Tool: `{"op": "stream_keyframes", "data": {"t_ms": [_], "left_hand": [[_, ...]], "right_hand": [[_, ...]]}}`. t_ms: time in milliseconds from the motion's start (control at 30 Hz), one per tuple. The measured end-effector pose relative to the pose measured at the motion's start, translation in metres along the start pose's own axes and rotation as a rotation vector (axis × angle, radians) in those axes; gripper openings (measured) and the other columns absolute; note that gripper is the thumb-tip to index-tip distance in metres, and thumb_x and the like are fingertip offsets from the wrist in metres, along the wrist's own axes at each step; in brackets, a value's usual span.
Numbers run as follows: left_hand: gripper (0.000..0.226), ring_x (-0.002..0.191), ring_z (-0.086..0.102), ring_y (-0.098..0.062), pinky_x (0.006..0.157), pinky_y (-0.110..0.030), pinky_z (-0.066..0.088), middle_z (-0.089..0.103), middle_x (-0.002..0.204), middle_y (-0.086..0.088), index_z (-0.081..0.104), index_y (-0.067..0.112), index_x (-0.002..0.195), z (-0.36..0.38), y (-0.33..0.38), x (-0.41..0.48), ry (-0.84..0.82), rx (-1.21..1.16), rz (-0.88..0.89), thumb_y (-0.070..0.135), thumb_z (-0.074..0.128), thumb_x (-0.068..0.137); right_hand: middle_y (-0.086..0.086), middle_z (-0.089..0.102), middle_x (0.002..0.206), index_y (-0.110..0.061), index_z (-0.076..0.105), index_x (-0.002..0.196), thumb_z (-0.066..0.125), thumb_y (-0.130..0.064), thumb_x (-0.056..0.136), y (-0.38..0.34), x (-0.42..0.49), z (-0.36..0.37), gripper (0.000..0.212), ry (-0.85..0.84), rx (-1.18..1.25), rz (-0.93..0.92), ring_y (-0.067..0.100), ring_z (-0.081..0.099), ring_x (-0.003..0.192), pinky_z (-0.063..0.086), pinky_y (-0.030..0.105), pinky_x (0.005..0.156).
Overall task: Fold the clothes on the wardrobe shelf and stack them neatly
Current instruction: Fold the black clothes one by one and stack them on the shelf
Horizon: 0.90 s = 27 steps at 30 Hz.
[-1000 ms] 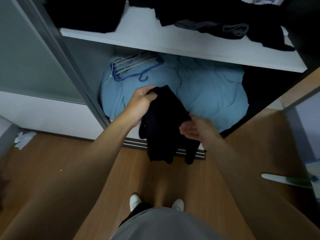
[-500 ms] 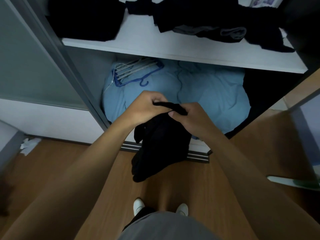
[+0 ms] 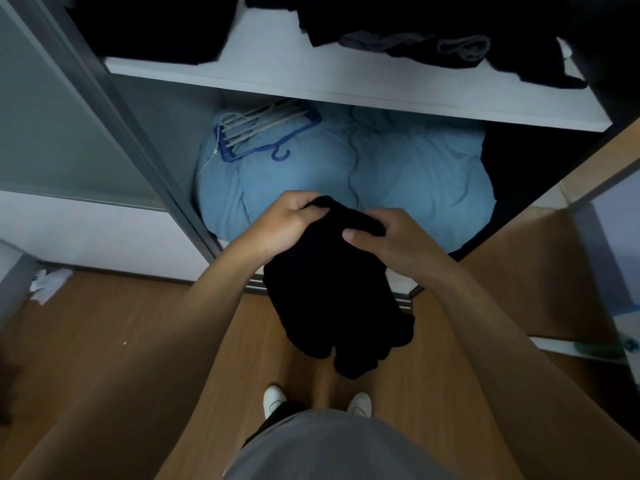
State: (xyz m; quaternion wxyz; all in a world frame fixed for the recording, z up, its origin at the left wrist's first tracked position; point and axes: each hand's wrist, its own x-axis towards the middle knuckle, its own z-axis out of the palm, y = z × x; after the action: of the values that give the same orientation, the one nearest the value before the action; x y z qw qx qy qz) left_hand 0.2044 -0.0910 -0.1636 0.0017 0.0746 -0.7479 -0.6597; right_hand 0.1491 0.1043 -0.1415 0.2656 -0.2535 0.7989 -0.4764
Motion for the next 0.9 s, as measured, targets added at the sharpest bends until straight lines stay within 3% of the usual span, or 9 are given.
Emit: {"op": "stream_keyframes", "data": {"t_ms": [100,200,333,433,500,633,700,800,900], "left_hand": [[0.033,0.06,0.055,-0.005,0.054,-0.016,0.04,0.062,0.065,0.006,0.07,0.022,0.072,0.004,-0.001,0.003,-0.032,0.033,-0.006,0.005,0.056,0.097],[0.031,0.049,0.045,-0.002,0.046,-0.015,0.032,0.05,0.056,0.007,0.06,0.013,0.066,-0.004,-0.019,-0.001,-0.05,0.129,-0.062,0.019,0.065,0.096],[0.038,0.053,0.046,-0.01,0.053,-0.025,0.032,0.047,0.058,-0.001,0.056,0.007,0.065,-0.013,-0.064,-0.017,-0.012,0.187,-0.193,0.03,0.07,0.092],[0.05,0.061,0.048,-0.021,0.061,-0.033,0.031,0.049,0.063,-0.012,0.054,-0.01,0.068,-0.02,-0.094,-0.022,0.095,0.229,-0.241,0.03,0.072,0.09],[0.046,0.062,0.051,-0.02,0.061,-0.03,0.034,0.054,0.064,-0.013,0.058,-0.012,0.071,-0.028,-0.105,-0.021,0.185,0.302,-0.232,0.028,0.074,0.089],[0.052,0.05,0.043,-0.011,0.054,-0.03,0.032,0.05,0.053,-0.013,0.05,0.001,0.055,-0.039,-0.117,-0.026,0.261,0.454,-0.13,0.034,0.077,0.085],[0.059,0.05,0.045,-0.012,0.056,-0.03,0.034,0.052,0.054,-0.016,0.049,0.001,0.056,-0.039,-0.116,-0.031,0.192,0.459,-0.11,0.046,0.076,0.082],[0.053,0.048,0.046,-0.008,0.052,-0.026,0.035,0.049,0.05,0.005,0.052,0.018,0.053,-0.039,-0.108,-0.036,0.099,0.474,-0.129,0.065,0.07,0.071],[0.033,0.052,0.051,-0.002,0.053,-0.023,0.039,0.054,0.054,0.016,0.058,0.032,0.059,-0.042,-0.1,-0.037,-0.021,0.501,-0.146,0.056,0.078,0.069]], "right_hand": [[0.005,0.063,0.075,0.0,0.069,0.092,0.063,-0.018,0.097,-0.004,-0.003,0.003,0.019,0.018,-0.003,-0.074,0.009,0.057,0.069,0.042,0.027,0.064],[0.005,0.07,0.077,-0.013,0.076,0.092,0.061,-0.015,0.097,-0.008,-0.006,-0.009,0.016,0.069,0.0,-0.098,0.007,0.06,0.069,0.044,0.023,0.064],[0.001,0.073,0.074,-0.016,0.076,0.084,0.063,-0.014,0.097,-0.006,-0.016,-0.022,0.019,0.049,0.022,-0.092,0.006,0.062,0.067,0.046,0.02,0.063],[0.016,0.07,0.076,-0.005,0.075,0.079,0.069,-0.016,0.093,0.005,-0.021,-0.031,0.019,-0.029,-0.047,-0.067,0.013,0.06,0.067,0.043,0.027,0.064],[0.003,0.068,0.068,-0.013,0.074,0.072,0.071,-0.017,0.092,0.018,-0.022,-0.036,0.02,-0.098,-0.156,-0.036,0.007,0.059,0.065,0.043,0.024,0.063],[0.018,0.073,0.086,-0.003,0.075,0.087,0.065,-0.017,0.096,0.057,-0.018,-0.041,0.019,0.068,-0.186,0.042,0.028,0.069,0.078,0.052,0.04,0.072],[0.021,0.072,0.087,-0.001,0.074,0.086,0.063,-0.013,0.096,0.073,-0.018,-0.045,0.019,0.199,-0.1,0.065,0.02,0.066,0.075,0.05,0.034,0.071],[0.009,0.065,0.079,-0.002,0.072,0.079,0.064,-0.009,0.094,0.087,-0.019,-0.05,0.018,0.277,-0.098,0.06,0.004,0.059,0.071,0.044,0.02,0.07],[0.009,0.053,0.085,0.002,0.07,0.078,0.063,-0.01,0.094,0.1,-0.019,-0.052,0.021,0.355,-0.193,0.063,0.01,0.054,0.077,0.042,0.023,0.074]]}}
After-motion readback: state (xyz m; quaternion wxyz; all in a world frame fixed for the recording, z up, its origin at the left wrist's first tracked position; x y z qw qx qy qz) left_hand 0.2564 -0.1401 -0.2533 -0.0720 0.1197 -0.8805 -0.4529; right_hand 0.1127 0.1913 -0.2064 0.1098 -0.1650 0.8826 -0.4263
